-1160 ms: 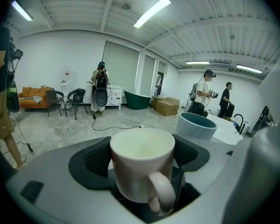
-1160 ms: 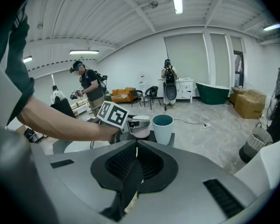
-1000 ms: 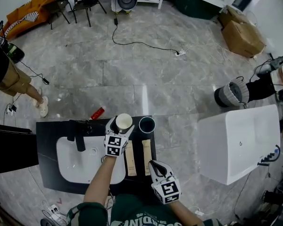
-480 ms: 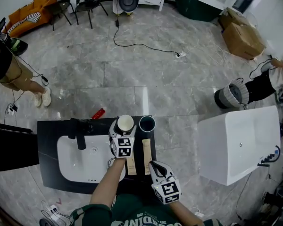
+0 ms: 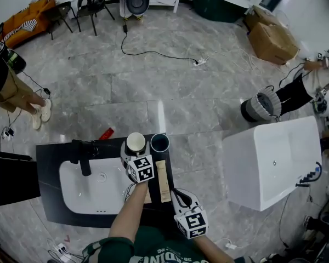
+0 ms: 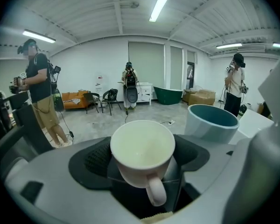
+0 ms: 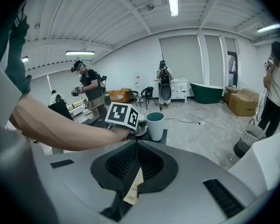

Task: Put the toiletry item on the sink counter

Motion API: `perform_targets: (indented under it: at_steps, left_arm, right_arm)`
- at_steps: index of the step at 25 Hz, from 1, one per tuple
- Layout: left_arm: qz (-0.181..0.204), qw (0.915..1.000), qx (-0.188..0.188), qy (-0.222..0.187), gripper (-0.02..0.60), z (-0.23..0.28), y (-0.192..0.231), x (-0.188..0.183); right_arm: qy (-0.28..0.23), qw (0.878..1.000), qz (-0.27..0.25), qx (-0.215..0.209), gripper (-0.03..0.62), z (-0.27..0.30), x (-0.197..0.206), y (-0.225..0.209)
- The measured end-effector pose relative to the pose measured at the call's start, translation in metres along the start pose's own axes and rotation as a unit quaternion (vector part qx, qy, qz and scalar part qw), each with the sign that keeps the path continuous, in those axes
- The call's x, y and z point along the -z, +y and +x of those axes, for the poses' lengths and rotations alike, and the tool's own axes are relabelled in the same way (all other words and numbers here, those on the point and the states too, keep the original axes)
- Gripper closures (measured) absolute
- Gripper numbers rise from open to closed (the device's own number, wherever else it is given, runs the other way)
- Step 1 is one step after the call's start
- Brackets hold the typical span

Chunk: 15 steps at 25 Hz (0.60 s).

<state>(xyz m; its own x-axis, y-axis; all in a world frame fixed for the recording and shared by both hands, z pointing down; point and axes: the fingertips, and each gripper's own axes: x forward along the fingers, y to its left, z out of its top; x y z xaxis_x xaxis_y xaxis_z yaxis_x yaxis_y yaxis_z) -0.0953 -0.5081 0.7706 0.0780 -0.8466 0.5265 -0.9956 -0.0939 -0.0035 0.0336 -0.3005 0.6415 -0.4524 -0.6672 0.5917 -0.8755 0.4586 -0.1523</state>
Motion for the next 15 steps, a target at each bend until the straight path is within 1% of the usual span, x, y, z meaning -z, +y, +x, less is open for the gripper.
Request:
perform_targets:
  at_steps: [2,6,12,15]
  left_arm:
    - [-0.002,1.0,0.002,0.0,0.178,0.0,-0.002,-0.001]
    - [-0.005,0.9997,0.022,-0.009,0.178,-0.005,-0.003,-0.004]
    - [-0.013,0.9992,0.037,-0.01,0.178,-0.026,-0.006,-0.014]
    - [0.0,0.9985,0.051,-0.023,0.178,-0.044,-0.008,-0.017]
  right_arm:
    - [-0.001,1.0,0.002,0.003,0.551,-0.004,0.001,-0.004]
    - [-0.004,1.0,0.004,0.005,0.551,-0.009,0.001,-0.005]
    - [-0.012,1.0,-0.001,-0.003,0.551,-0.01,-0.003,0.003]
    - [-0.019,1.0,-0.008,-0.01,0.551,-0.011,-0.008,0.01]
